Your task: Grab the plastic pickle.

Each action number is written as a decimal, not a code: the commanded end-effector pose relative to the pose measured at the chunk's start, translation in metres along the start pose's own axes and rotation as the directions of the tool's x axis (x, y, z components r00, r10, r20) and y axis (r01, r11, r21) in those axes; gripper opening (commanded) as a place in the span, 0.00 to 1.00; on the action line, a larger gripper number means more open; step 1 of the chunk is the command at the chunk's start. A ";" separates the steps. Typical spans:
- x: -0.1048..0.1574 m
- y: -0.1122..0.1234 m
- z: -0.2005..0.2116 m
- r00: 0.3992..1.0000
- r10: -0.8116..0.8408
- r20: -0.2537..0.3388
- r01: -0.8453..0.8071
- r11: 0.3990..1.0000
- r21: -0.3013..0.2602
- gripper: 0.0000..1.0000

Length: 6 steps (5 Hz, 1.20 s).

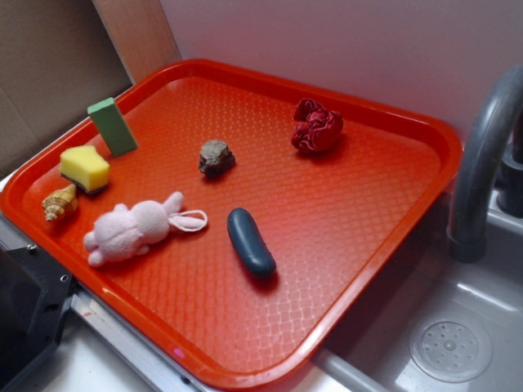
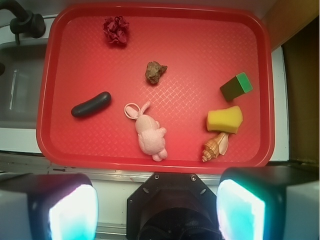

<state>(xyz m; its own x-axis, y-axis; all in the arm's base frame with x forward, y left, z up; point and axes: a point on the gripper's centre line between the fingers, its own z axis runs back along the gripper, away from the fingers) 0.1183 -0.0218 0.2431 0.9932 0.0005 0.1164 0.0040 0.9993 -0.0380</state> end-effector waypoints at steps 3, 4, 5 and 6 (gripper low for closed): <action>0.037 -0.065 -0.069 0.870 0.488 0.070 -0.480 0.871 -0.106 1.00; 0.047 -0.070 -0.109 0.775 0.621 0.115 -0.617 0.784 -0.073 1.00; 0.054 -0.069 -0.154 0.776 0.631 0.009 -0.631 0.775 0.026 1.00; 0.059 -0.060 -0.164 0.809 0.588 -0.013 -0.588 0.809 0.024 1.00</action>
<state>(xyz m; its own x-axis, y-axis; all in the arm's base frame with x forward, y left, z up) 0.1874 -0.0936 0.0854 0.8153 0.5772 0.0471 -0.5750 0.8165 -0.0516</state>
